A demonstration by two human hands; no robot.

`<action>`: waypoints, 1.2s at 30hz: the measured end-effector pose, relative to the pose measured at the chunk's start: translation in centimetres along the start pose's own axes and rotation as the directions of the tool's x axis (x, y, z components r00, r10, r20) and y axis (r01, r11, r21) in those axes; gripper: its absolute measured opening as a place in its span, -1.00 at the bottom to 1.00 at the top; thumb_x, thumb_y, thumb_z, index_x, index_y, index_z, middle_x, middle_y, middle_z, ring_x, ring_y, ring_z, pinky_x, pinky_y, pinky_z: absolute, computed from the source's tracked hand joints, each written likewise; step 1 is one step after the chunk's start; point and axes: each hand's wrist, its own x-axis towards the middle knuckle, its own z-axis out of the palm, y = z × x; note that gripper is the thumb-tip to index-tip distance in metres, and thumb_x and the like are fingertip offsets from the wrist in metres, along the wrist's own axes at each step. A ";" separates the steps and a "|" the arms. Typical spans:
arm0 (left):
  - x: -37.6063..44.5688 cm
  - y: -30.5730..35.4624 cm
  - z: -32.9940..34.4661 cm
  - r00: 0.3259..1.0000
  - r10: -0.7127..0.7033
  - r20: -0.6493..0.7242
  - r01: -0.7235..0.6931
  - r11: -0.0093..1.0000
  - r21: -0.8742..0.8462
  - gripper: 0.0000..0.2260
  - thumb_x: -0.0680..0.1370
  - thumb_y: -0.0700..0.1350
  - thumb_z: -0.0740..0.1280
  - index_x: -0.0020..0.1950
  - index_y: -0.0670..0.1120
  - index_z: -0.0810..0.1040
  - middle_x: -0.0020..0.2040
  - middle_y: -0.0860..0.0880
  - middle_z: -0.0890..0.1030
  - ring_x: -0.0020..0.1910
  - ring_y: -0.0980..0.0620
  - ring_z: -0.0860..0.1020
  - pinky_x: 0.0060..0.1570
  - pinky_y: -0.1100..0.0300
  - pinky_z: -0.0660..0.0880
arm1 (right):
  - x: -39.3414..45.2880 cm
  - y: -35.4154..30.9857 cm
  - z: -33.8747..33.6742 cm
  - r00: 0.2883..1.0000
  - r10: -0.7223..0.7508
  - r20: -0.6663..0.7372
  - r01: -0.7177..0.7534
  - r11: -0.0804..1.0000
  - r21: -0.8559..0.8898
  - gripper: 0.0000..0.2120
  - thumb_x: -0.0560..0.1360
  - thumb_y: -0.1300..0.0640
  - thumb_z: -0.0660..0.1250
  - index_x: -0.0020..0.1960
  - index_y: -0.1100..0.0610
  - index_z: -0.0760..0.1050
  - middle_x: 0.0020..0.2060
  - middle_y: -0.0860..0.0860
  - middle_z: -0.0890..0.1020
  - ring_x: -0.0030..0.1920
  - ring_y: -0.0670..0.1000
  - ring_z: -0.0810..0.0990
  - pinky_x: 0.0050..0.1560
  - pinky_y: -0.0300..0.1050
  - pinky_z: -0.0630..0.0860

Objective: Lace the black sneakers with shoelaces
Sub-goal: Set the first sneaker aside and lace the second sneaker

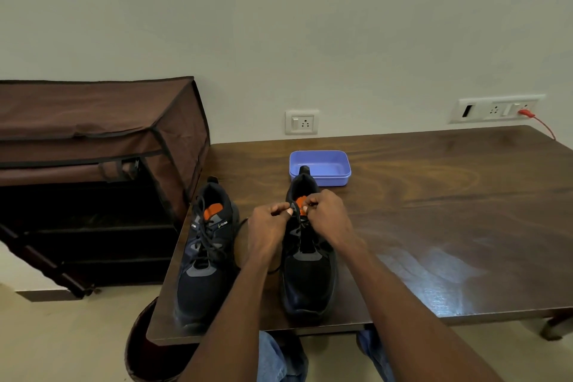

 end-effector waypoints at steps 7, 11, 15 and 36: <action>0.7 -0.6 0.4 0.999 0.009 0.034 -0.008 1.000 -0.026 -0.65 0.56 -0.21 0.39 -0.26 0.25 0.65 -0.24 0.19 0.70 -0.15 0.21 0.67 -0.06 0.23 0.58 | 0.5 -0.2 0.5 0.998 0.044 0.043 -0.047 0.996 0.072 -0.74 0.51 0.35 0.26 -0.28 0.17 0.62 -0.29 0.08 0.64 -0.22 0.06 0.59 -0.27 -0.17 0.42; 1.1 -0.8 0.3 0.999 -0.001 0.039 0.004 0.997 -0.077 -0.66 0.56 -0.27 0.38 -0.20 0.19 0.65 -0.22 0.14 0.71 -0.21 0.26 0.65 -0.22 0.39 0.51 | 0.5 -0.4 0.8 0.999 0.032 0.038 -0.035 0.996 0.083 -0.77 0.49 0.37 0.26 -0.21 0.20 0.66 -0.22 0.15 0.66 -0.14 0.16 0.61 -0.18 -0.01 0.53; 1.3 -1.0 0.1 0.998 -0.045 0.039 0.049 0.992 -0.117 -0.73 0.55 -0.28 0.39 -0.18 0.09 0.66 -0.25 0.06 0.70 -0.33 0.24 0.61 -0.34 0.40 0.47 | 0.9 -0.3 -0.3 0.990 -0.010 0.138 0.001 0.998 0.064 -0.78 0.52 0.32 0.31 -0.09 0.12 0.72 -0.20 0.00 0.66 -0.14 0.00 0.60 -0.13 -0.13 0.51; 1.4 -1.1 -0.4 0.998 0.027 0.057 -0.026 0.999 -0.021 -0.86 0.54 -0.18 0.44 -0.18 0.03 0.69 -0.28 0.10 0.69 -0.29 0.26 0.62 -0.31 0.41 0.47 | 1.7 -0.5 0.5 0.985 0.132 0.106 -0.139 0.988 0.059 -0.63 0.50 0.34 0.27 -0.43 0.07 0.50 -0.05 0.19 0.57 -0.33 -0.03 0.44 -0.37 -0.23 0.33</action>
